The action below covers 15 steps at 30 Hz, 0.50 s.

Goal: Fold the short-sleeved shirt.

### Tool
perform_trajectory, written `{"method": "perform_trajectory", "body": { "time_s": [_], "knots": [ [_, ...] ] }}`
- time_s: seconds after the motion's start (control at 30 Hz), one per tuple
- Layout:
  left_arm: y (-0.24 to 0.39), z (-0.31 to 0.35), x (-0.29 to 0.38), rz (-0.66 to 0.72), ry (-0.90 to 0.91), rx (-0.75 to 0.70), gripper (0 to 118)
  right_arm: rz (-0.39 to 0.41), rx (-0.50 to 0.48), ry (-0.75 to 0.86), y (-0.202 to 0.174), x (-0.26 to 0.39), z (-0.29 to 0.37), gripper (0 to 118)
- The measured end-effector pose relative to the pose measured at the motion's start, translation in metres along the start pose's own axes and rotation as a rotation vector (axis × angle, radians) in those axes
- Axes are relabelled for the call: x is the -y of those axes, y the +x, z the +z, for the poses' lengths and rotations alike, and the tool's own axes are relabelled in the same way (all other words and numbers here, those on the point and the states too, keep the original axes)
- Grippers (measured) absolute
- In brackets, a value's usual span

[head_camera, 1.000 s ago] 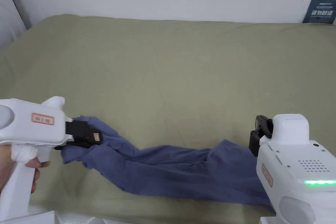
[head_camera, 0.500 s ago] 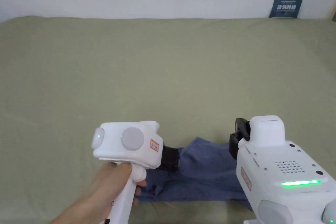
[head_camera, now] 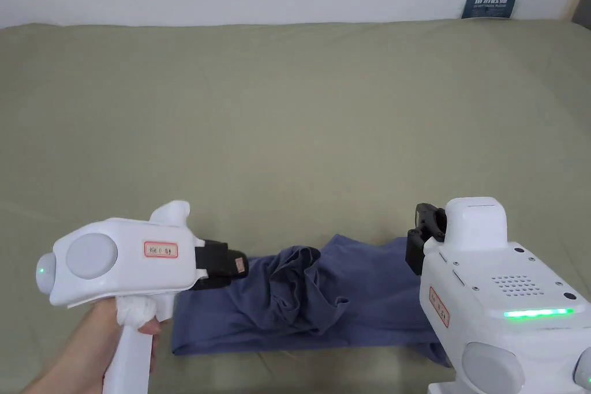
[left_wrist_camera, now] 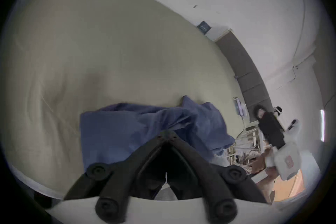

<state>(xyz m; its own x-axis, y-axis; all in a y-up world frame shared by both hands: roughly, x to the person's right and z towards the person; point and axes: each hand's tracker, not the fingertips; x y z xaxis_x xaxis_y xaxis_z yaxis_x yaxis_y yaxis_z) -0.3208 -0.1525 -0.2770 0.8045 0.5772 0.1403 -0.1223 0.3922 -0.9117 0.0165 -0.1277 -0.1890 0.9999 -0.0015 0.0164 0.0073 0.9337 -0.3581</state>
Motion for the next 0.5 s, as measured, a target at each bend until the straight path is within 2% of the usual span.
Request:
{"method": "perform_trajectory", "body": {
  "time_s": [0.1, 0.27, 0.5],
  "knots": [
    [-0.010, -0.036, 0.005, 0.008, -0.055, -0.001, 0, 0.006, -0.006, 0.000, -0.003, -0.001, -0.001, 0],
    [0.006, -0.088, 0.014, 0.046, -0.143, 0.163, 0, 0.031, -0.006, 0.000, -0.007, -0.003, -0.006, 0],
    [0.012, -0.128, 0.030, 0.048, -0.168, 0.174, 0, 0.040, -0.007, -0.034, -0.008, 0.004, -0.012, 0]
  ]
}}
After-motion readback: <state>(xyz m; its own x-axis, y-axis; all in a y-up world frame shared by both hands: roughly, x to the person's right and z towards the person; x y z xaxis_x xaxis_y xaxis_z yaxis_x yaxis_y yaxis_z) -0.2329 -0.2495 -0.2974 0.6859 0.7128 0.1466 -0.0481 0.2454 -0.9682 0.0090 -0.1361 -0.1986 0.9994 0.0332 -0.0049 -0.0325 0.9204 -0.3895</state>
